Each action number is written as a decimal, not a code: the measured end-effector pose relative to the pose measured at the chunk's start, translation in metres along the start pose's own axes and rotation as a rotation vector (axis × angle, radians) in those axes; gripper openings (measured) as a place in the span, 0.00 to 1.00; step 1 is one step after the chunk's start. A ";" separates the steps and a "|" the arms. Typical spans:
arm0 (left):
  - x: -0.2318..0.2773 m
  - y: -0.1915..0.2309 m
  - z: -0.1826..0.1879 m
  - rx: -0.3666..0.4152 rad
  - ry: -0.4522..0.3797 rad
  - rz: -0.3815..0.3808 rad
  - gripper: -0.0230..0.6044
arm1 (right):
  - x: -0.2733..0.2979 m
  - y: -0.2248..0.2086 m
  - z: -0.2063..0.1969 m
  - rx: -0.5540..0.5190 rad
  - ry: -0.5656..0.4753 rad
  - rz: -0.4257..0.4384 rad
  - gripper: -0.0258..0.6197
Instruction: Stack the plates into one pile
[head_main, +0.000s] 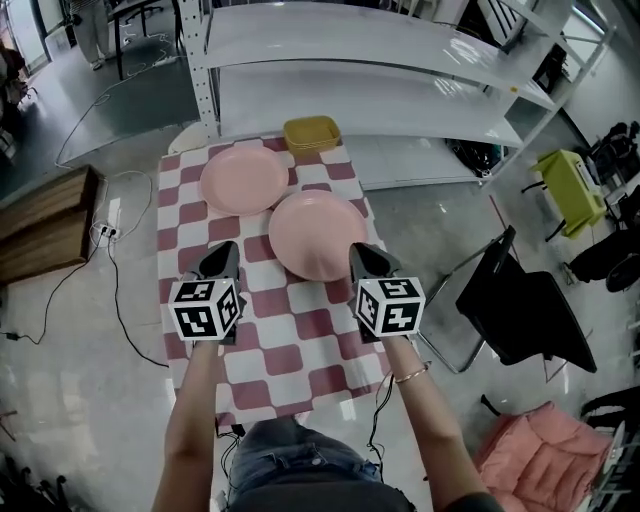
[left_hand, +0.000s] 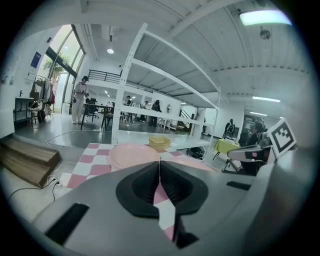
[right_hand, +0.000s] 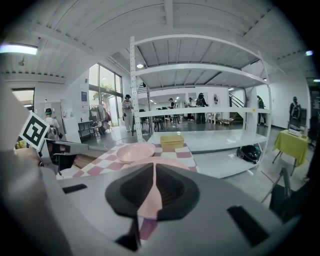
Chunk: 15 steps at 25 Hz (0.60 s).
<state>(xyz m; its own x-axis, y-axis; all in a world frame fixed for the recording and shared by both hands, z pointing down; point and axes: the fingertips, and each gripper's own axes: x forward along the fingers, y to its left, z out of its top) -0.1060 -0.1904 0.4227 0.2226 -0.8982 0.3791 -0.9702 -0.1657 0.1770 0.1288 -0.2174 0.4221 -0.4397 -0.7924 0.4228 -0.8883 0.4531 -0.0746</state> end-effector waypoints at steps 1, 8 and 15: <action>-0.005 0.003 0.003 0.005 -0.008 0.010 0.07 | 0.000 0.004 0.004 -0.002 -0.008 0.011 0.08; -0.028 0.030 0.014 0.010 -0.026 0.061 0.07 | 0.015 0.029 0.028 -0.020 -0.034 0.084 0.08; -0.022 0.040 0.014 -0.019 -0.011 0.044 0.07 | 0.026 0.016 0.031 -0.029 -0.021 0.047 0.08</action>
<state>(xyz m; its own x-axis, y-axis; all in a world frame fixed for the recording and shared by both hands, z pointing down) -0.1515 -0.1831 0.4085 0.1783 -0.9089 0.3770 -0.9770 -0.1178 0.1780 0.0987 -0.2433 0.4035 -0.4840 -0.7780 0.4005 -0.8624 0.5016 -0.0677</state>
